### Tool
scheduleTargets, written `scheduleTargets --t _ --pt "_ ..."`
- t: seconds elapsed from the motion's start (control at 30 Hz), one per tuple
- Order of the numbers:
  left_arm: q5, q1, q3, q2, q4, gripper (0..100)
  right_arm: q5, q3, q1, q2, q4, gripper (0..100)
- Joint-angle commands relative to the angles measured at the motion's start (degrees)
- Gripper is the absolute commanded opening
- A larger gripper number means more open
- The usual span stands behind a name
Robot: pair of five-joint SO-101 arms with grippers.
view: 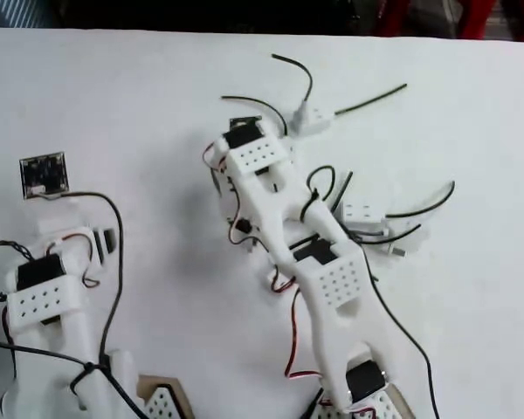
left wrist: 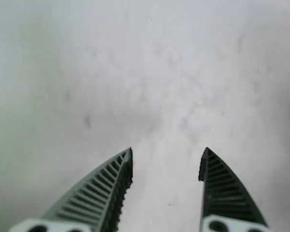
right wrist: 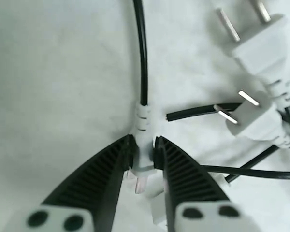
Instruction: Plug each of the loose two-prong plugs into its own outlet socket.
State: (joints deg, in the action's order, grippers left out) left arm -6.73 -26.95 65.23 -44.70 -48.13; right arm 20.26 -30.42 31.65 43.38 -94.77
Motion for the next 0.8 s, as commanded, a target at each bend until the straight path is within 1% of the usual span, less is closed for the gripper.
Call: scheduleTargets --t 0.0,0.3,0.43,0.57,0.7,0.77 --pt "0.0 -0.2 -0.2 -1.6 1.1 23 0.5 0.9 1.5 -0.7 -1.3 6.7" --pt "0.0 -0.2 -0.2 -1.6 1.1 23 0.5 1.1 1.3 -0.7 -1.4 6.5" --pt "0.0 -0.2 -0.2 -1.6 1.1 23 0.2 1.1 1.5 -0.7 -1.8 1.9" --pt "0.0 -0.2 -0.2 -1.6 1.1 23 0.0 1.1 1.5 -0.9 -3.0 1.8" --pt "0.0 -0.2 -0.2 -1.5 1.1 23 -5.9 0.7 1.3 -3.6 -3.6 1.7" --pt "0.0 -0.2 -0.2 -1.5 1.1 23 -7.3 1.1 1.4 -7.1 -3.6 1.7"
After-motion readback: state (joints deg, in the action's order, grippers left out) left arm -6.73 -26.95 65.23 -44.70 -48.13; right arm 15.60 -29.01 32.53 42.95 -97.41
